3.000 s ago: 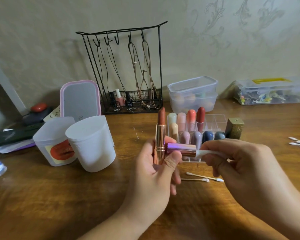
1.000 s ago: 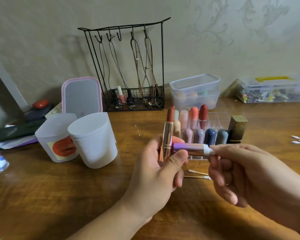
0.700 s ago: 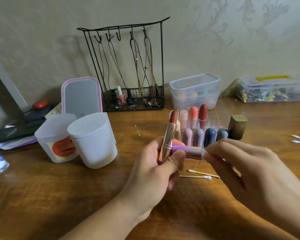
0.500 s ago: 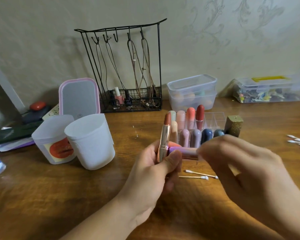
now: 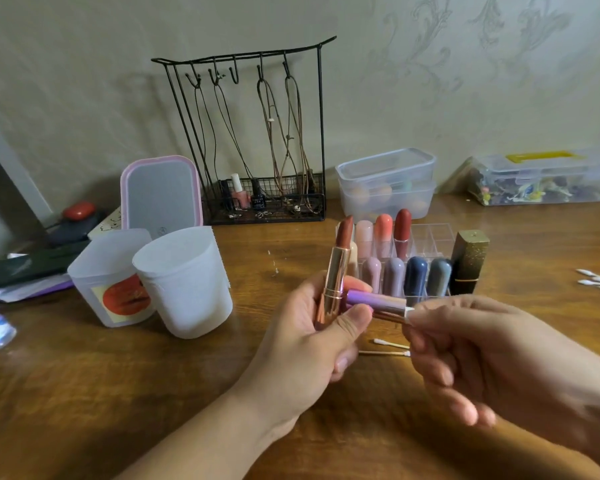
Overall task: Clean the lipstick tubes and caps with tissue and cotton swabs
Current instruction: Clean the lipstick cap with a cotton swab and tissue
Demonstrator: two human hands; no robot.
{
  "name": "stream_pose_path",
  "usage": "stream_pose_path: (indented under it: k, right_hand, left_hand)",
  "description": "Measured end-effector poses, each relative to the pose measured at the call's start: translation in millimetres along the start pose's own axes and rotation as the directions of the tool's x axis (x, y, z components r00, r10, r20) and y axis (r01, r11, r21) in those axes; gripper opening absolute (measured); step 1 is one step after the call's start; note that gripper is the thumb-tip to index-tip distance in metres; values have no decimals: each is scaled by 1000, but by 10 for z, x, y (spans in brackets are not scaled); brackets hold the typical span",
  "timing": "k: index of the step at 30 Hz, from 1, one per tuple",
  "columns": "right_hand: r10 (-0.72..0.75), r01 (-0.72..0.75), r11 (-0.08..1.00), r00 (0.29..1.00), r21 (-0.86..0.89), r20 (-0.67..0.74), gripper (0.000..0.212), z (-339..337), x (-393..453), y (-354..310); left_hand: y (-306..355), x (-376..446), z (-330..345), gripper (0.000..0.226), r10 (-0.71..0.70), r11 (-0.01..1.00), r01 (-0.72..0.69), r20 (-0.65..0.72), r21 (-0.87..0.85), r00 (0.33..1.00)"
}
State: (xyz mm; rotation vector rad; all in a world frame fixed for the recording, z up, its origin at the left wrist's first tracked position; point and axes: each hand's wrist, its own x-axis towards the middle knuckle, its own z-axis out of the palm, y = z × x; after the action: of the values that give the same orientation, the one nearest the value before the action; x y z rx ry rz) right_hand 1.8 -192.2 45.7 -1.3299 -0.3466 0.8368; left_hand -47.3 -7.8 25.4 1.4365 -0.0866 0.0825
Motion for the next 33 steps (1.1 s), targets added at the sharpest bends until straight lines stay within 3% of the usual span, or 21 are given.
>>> stream_pose_path:
  k: [1,2,3,4,5,6,9,19,23,25,28,33]
  right_hand:
    - [-141,121,952,989,-282,-49,27,-13,-1,30]
    - [-336,237,755,940,-611,-51,30,-24,2,70]
    - [-535,284,421,845,-862,17,29,-46,5,113]
    - [-660,259,97,739,-961,133,27,-55,-1,141]
    - [-708,213,-132,664,-968,242,22,-39,-17,144]
    - [-705,172,-275,633,-946,320,17,-27,-36,135]
    - [-678,77,-498,587,-864,443,15,-54,-38,151]
    - [-748,90,-395,547,-914,377,14,-110,-42,109]
    - [-789,99,-303,531,-948,308,18,-135,-28,101]
    - [-816,122,-216,522,-969,248,15,-131,-19,90]
    - [-842,170,-25,528,-985,113,17,-147,-17,44]
    - [-760,312,280,650,-908,-11,25,-161,0,15]
  left_hand:
    - [5,7,-9,16,-15,1000,15,2,3,1000]
    - [10,13,-16,19,-27,999,27,0,17,1000]
    - [14,19,-25,20,-34,999,34,-7,42,999]
    - [19,24,-35,19,-36,996,37,-21,78,999]
    - [21,30,-50,17,-30,993,34,-39,116,999]
    - [22,32,-66,17,-19,988,27,-55,153,998]
    - [16,34,-80,20,6,980,8,-68,200,998]
    - [27,66,-125,12,32,966,4,-134,258,990]
    - [46,74,-146,9,58,957,-11,-155,289,986]
    - [58,91,-185,8,73,955,-13,-191,295,979]
    - [88,123,-237,10,45,986,-6,-235,165,971]
    - [149,116,-254,21,-31,985,5,-146,-174,989]
